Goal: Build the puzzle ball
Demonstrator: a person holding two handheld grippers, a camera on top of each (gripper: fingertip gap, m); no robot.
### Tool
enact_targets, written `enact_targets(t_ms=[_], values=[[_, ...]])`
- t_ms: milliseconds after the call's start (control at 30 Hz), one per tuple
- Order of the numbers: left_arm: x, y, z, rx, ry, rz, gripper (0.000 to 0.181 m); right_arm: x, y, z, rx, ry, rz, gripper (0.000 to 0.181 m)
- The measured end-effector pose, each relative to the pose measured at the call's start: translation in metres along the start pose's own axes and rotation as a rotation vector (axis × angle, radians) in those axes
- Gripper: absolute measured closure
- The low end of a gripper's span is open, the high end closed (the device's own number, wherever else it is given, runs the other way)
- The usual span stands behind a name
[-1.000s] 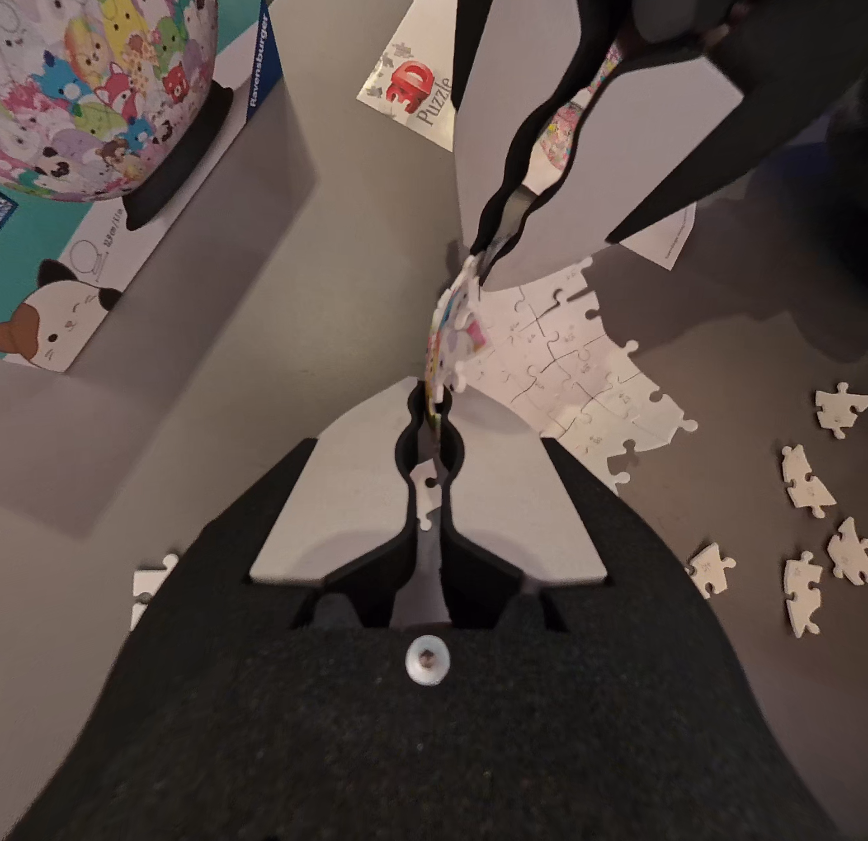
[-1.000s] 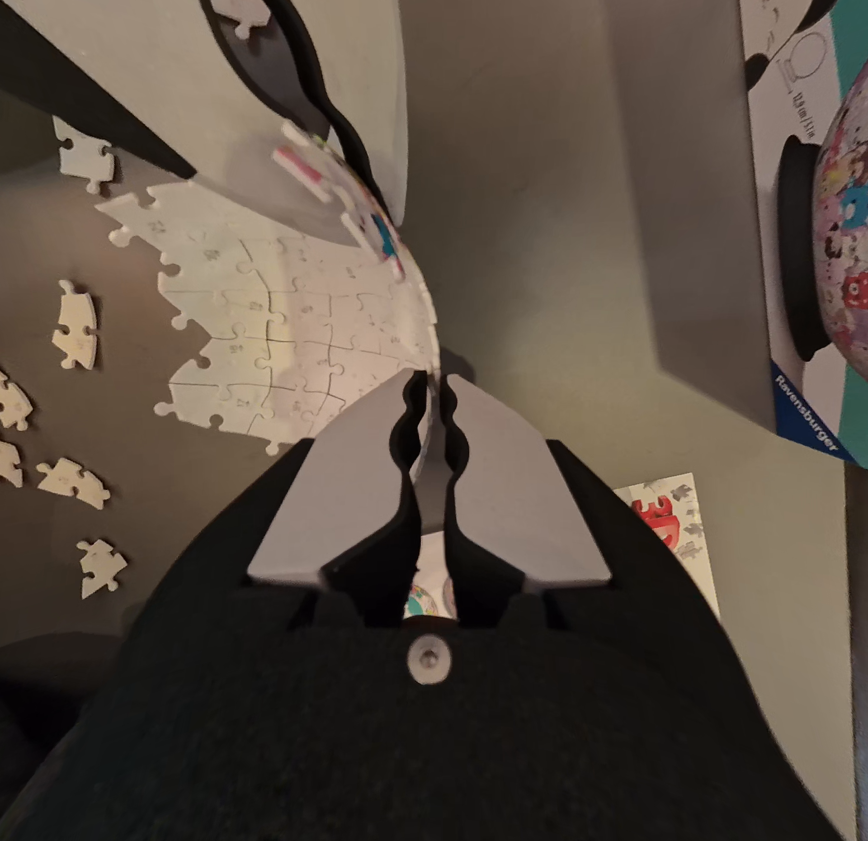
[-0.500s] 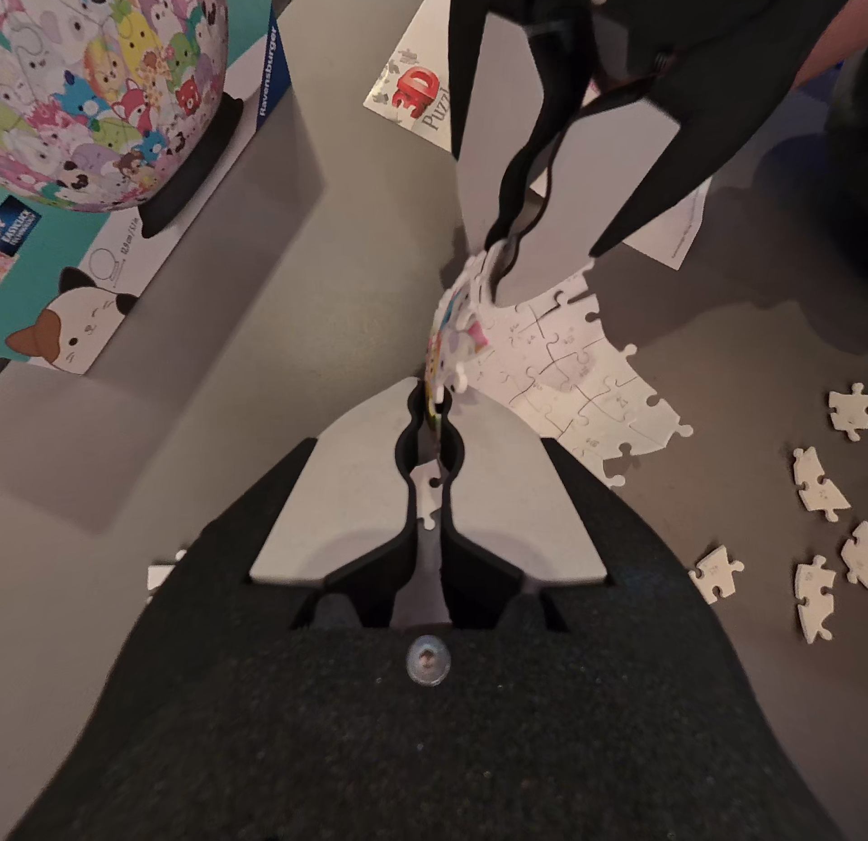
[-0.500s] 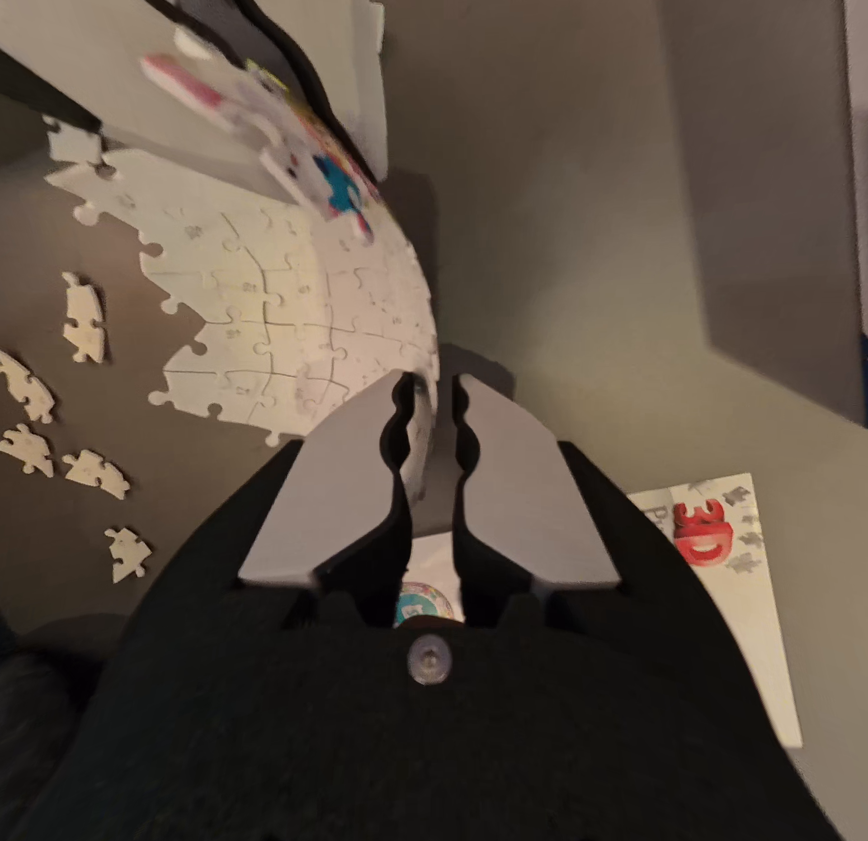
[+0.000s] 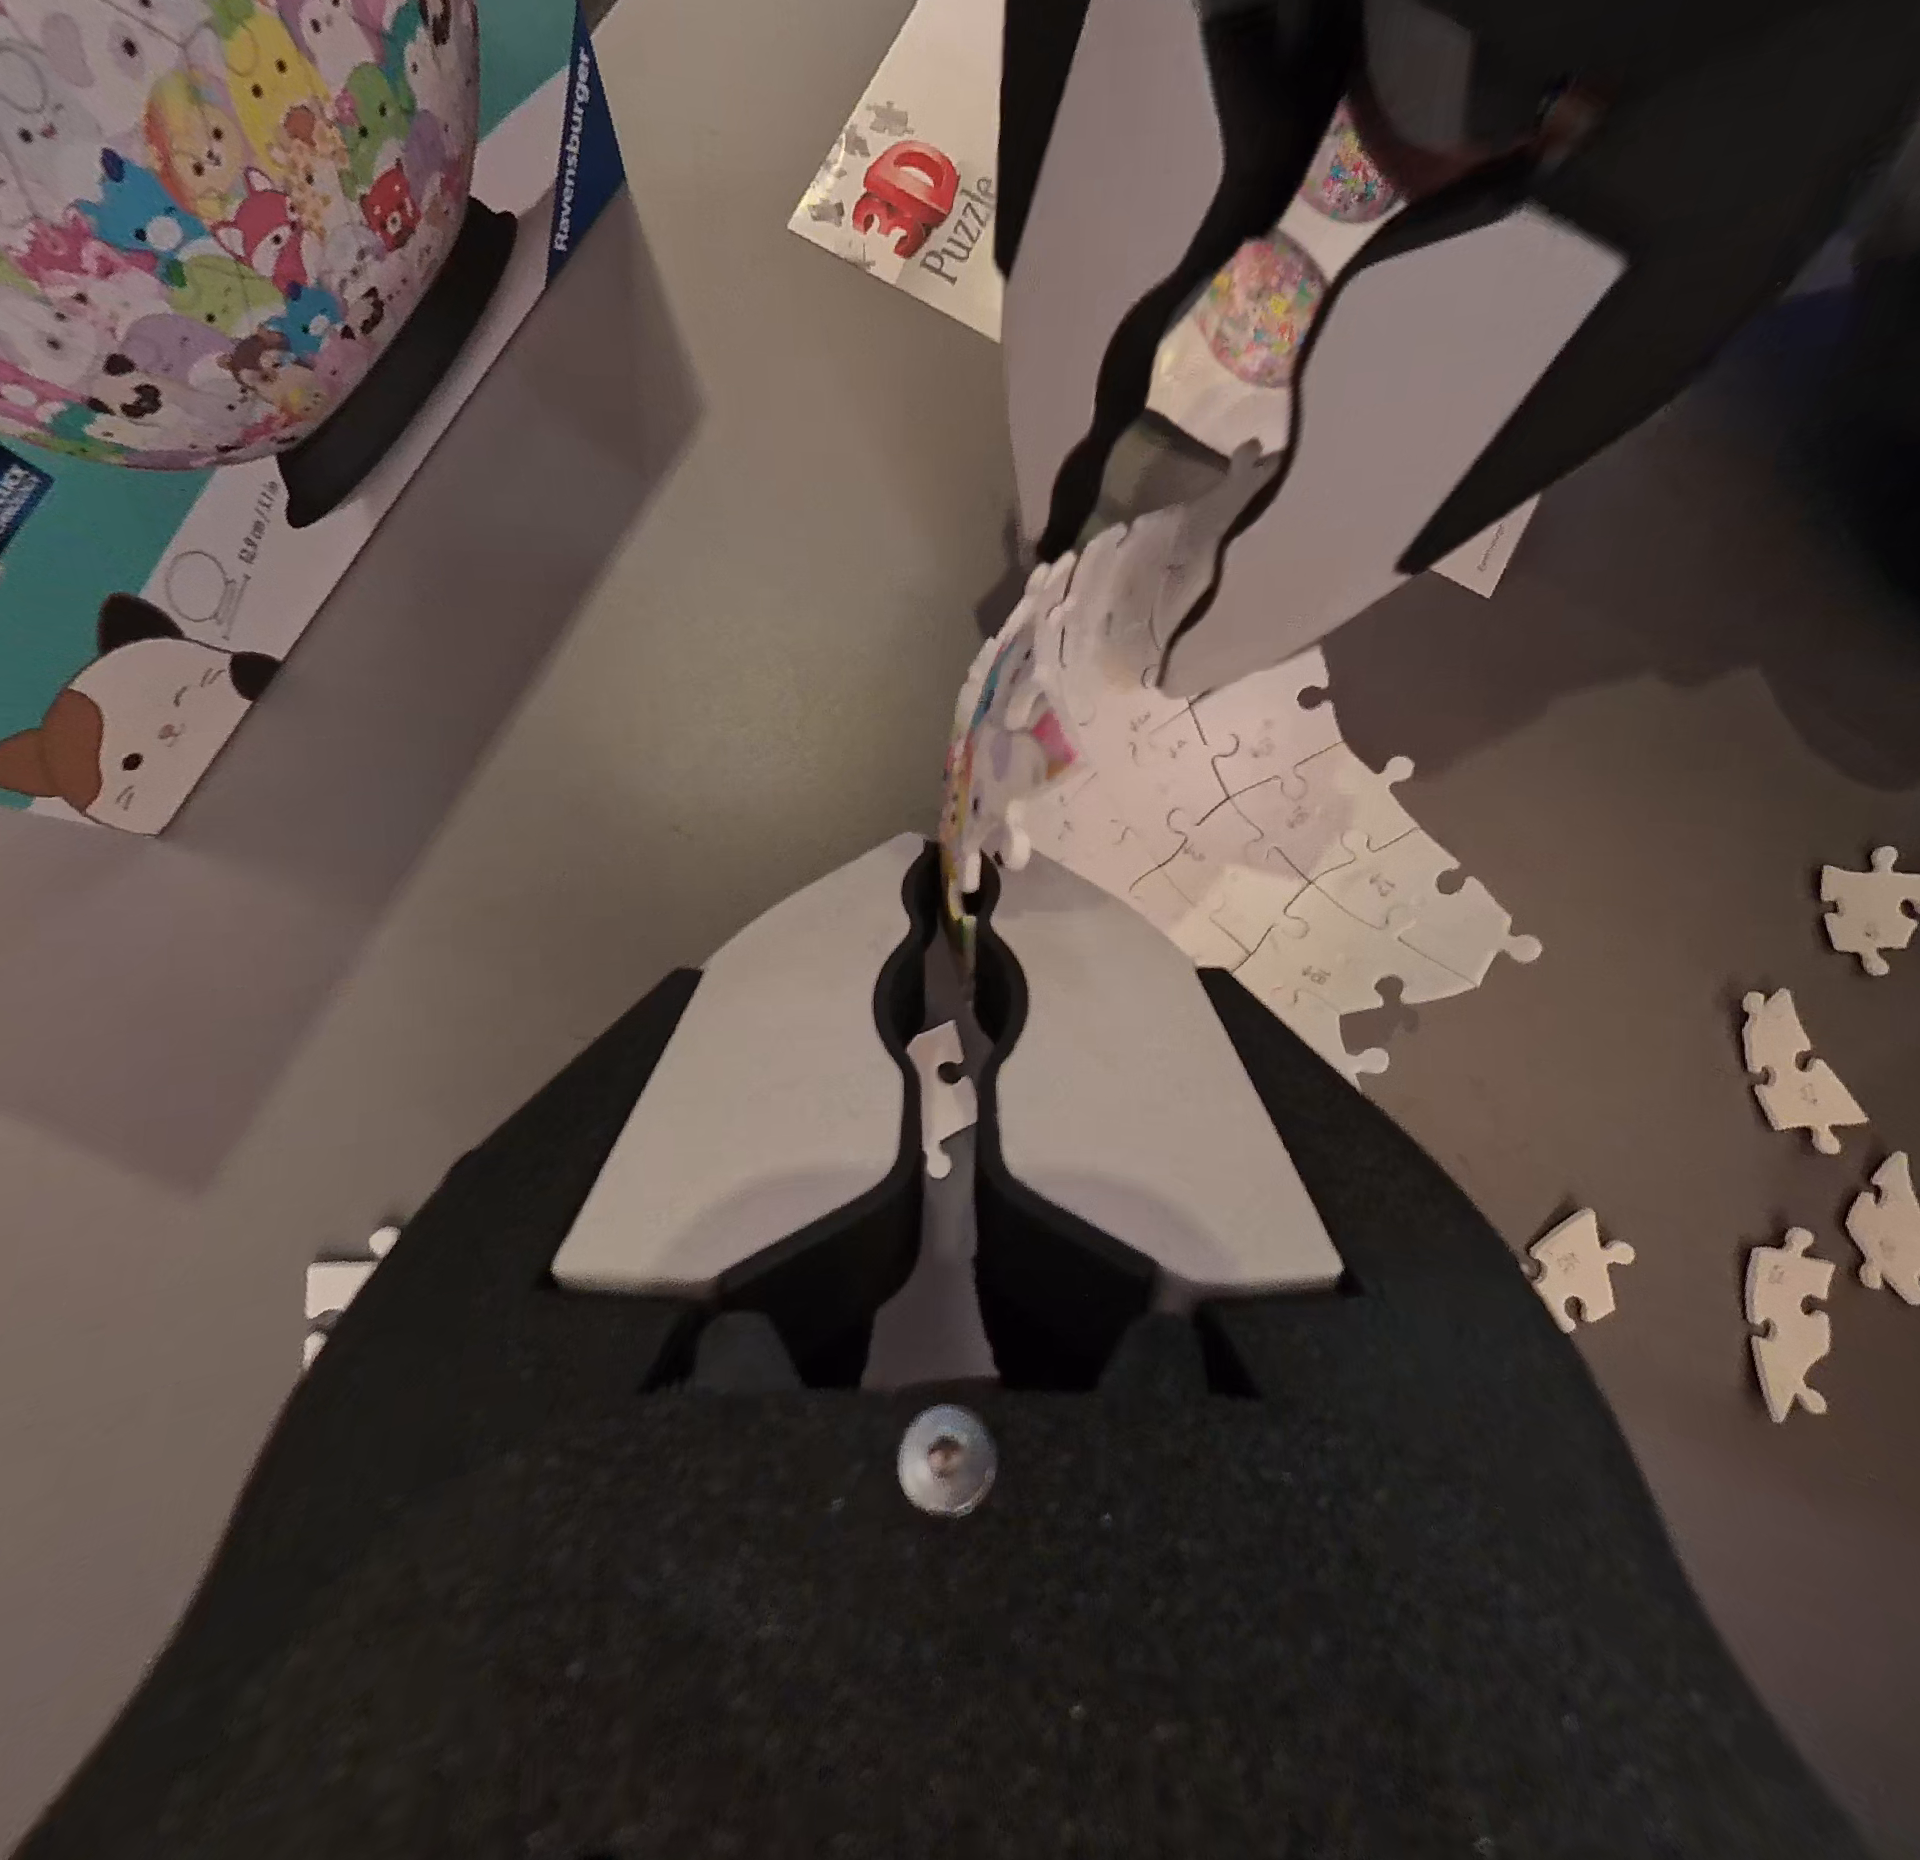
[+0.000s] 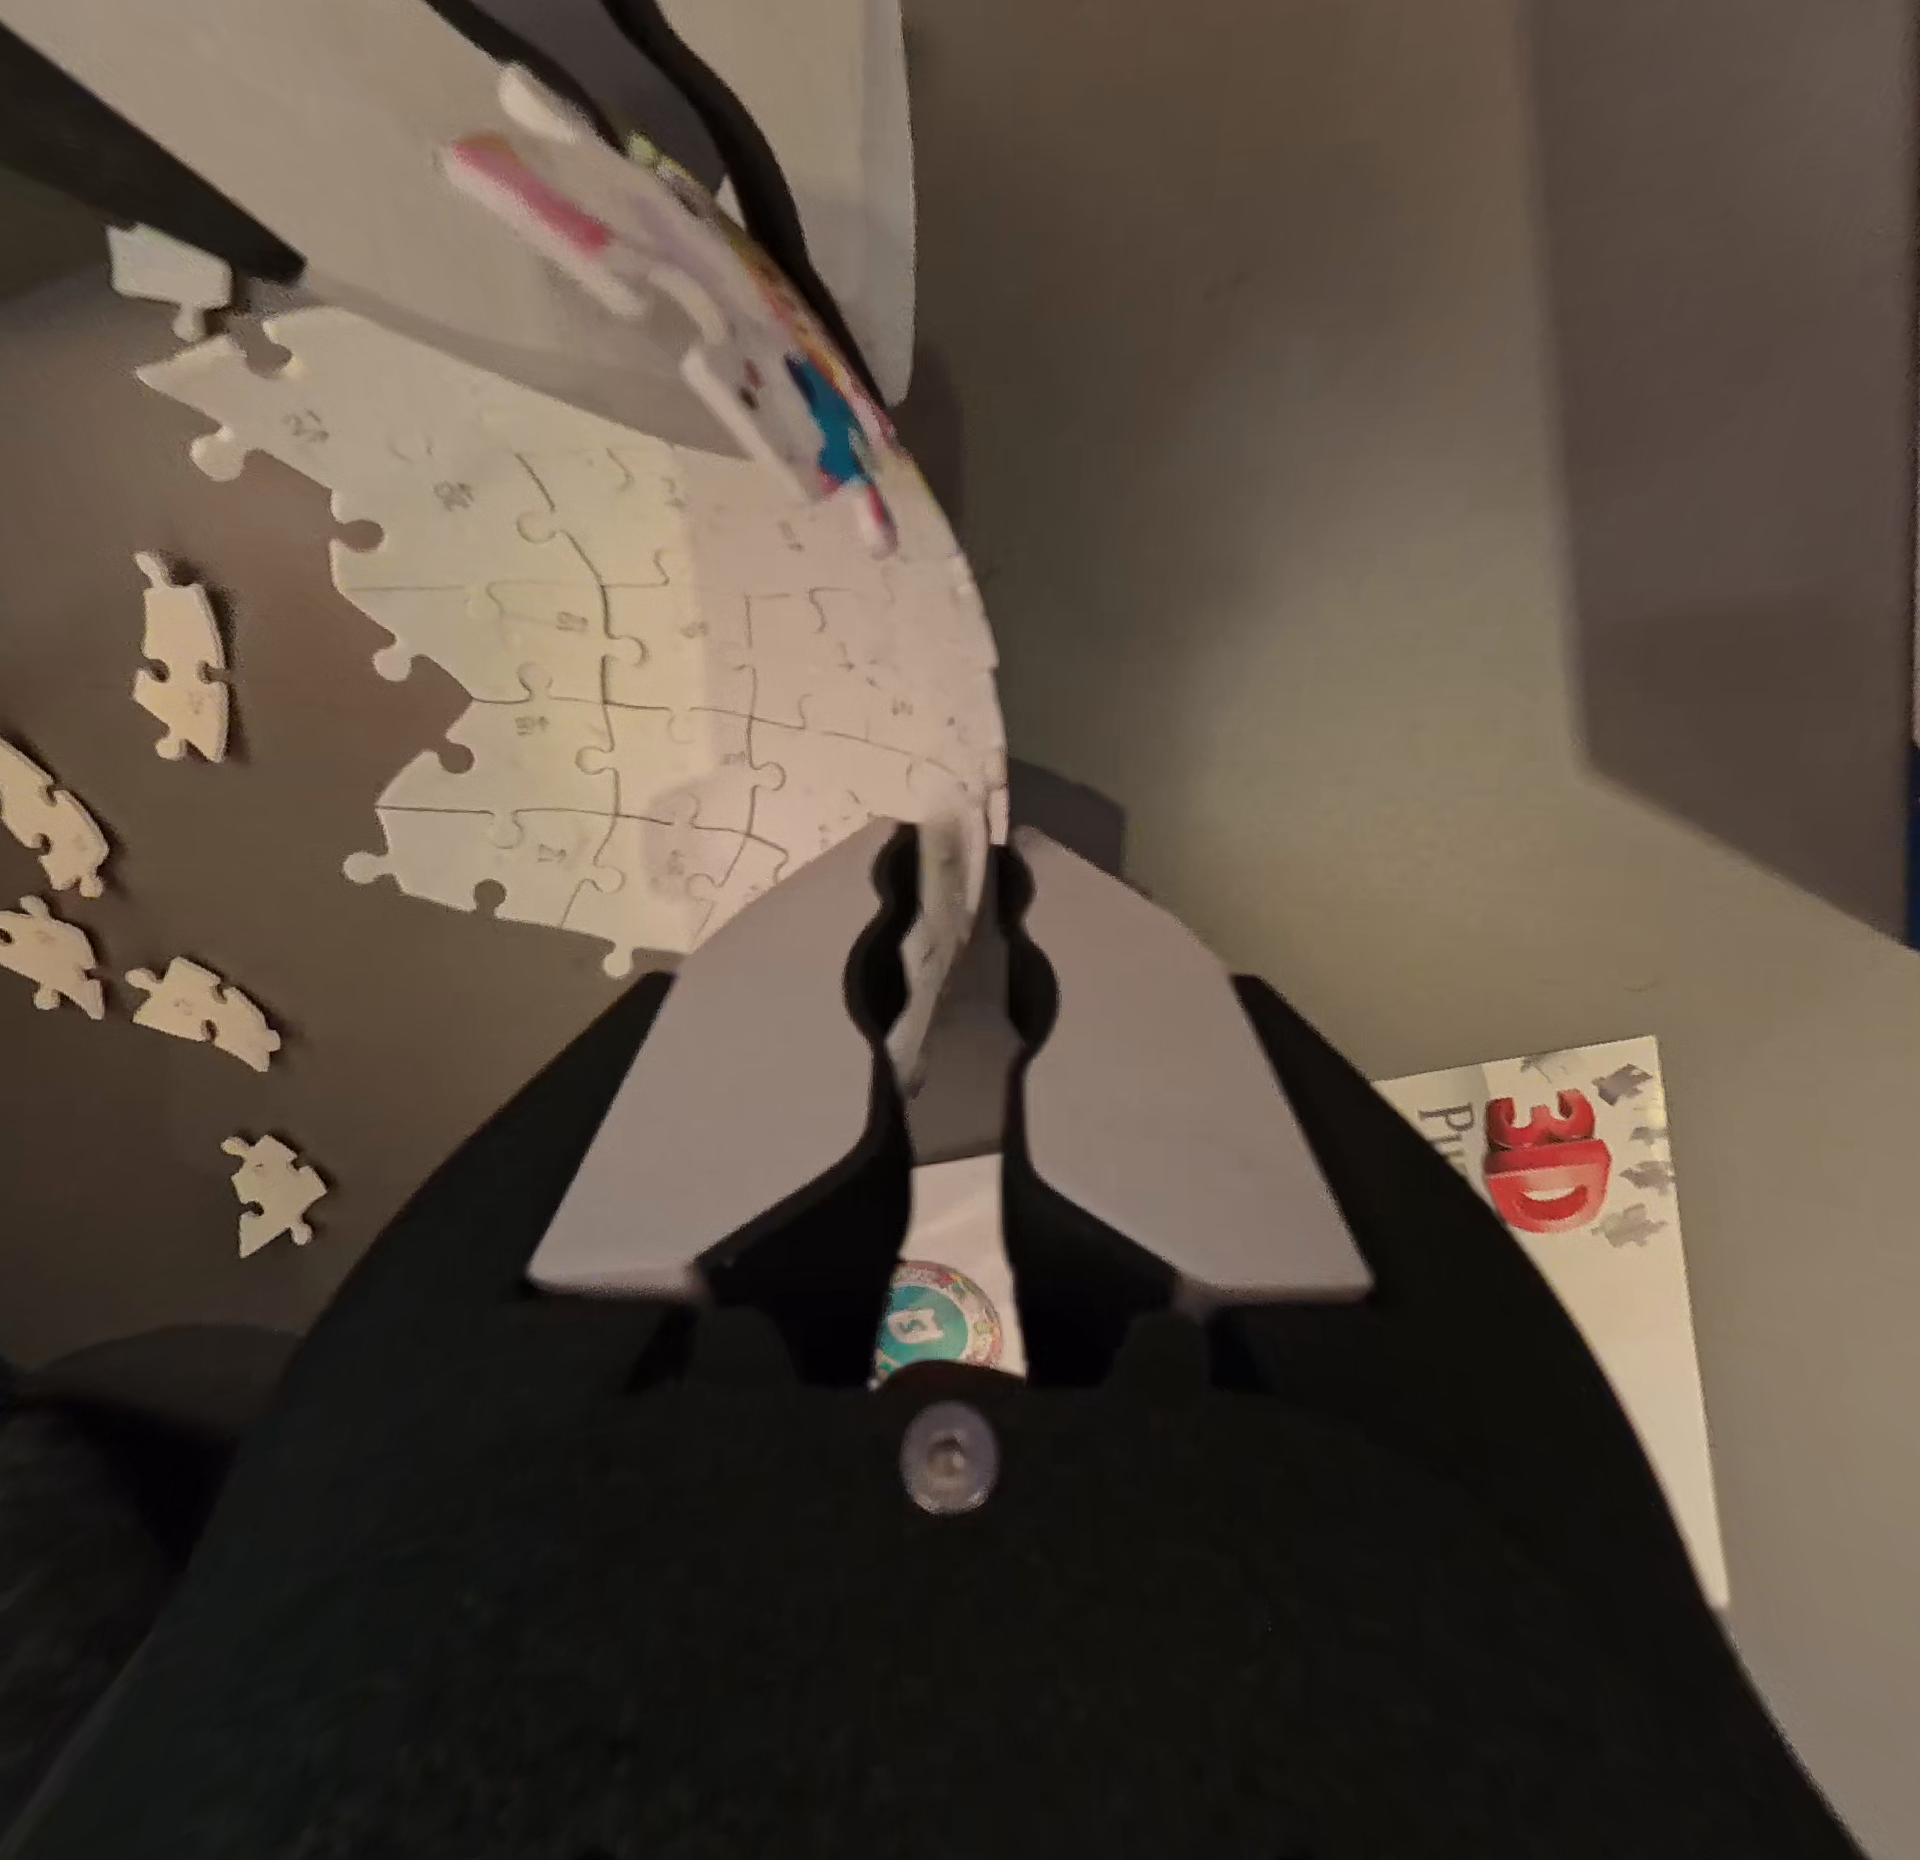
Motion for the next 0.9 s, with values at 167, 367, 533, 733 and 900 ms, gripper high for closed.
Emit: enact_targets(t_ms=[167, 367, 533, 733, 900], values=[[0.000, 0.000, 0.000, -0.001, 0.001, 0.001, 0.178, 0.002, 0.017, -0.001, -0.066, -0.006, -0.035, 0.153], [-0.001, 0.000, 0.000, 0.009, -0.006, 0.010, 0.178, -0.001, 0.010, 0.003, -0.064, -0.026, -0.018, 0.175], [-0.001, 0.000, 0.001, 0.003, -0.007, 0.002, 0.178, 0.000, 0.011, 0.003, -0.051, -0.039, -0.012, 0.178], [-0.002, 0.000, 0.001, 0.002, -0.007, -0.007, 0.178, -0.001, 0.010, 0.002, -0.039, -0.048, 0.002, 0.178], [-0.002, -0.002, 0.001, 0.005, -0.004, -0.009, 0.178, -0.002, 0.010, 0.001, -0.035, -0.050, 0.005, 0.178]])
Point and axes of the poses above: each gripper's, where its closed fingertips meet, y back along the fingers, z out of its top, x = y × z across the jaws, the point moved 10 cm from there along y, back along the fingers, and after that the axes turned 6 degrees about z, right-handed, at the moved point
